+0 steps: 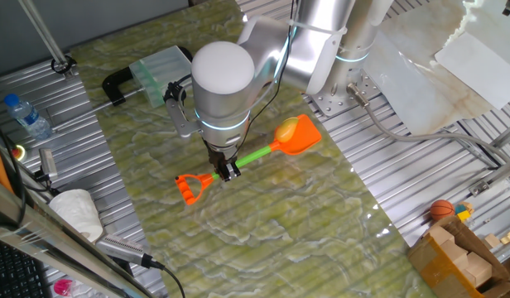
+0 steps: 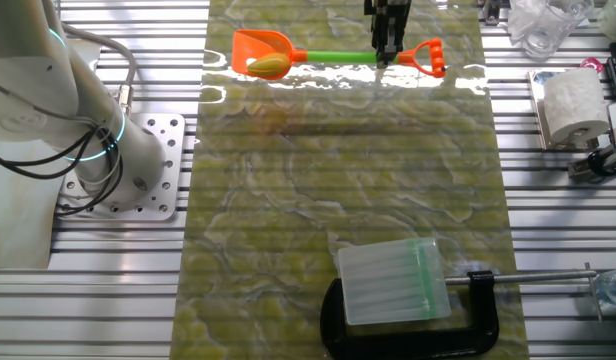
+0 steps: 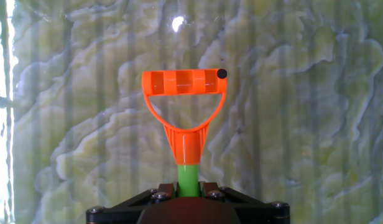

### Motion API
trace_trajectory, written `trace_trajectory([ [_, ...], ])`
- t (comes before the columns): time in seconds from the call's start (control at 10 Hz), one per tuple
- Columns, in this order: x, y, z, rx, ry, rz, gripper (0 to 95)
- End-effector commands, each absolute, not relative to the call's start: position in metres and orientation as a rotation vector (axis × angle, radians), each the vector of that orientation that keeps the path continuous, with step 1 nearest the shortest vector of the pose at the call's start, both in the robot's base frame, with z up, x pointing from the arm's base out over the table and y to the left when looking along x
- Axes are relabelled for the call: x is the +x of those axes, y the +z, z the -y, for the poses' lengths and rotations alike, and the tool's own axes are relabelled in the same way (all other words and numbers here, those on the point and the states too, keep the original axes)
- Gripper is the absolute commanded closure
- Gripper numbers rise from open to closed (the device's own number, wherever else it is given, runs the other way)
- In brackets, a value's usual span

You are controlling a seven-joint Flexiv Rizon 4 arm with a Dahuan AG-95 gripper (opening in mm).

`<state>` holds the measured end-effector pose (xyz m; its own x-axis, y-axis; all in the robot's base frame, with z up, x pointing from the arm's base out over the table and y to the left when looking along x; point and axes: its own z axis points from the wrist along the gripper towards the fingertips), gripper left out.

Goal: Use a shovel to scoop up an object

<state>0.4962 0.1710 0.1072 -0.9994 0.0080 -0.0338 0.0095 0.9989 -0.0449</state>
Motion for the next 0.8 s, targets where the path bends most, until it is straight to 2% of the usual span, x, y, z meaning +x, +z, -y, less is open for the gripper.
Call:
trace_trajectory([
  [0.1,0.4963,0.1074,-0.1709,0.013,-0.07,-3.108,95.0],
  [0.8,0.4963,0.1073,-0.171,0.005,-0.07,-3.111,95.0],
])
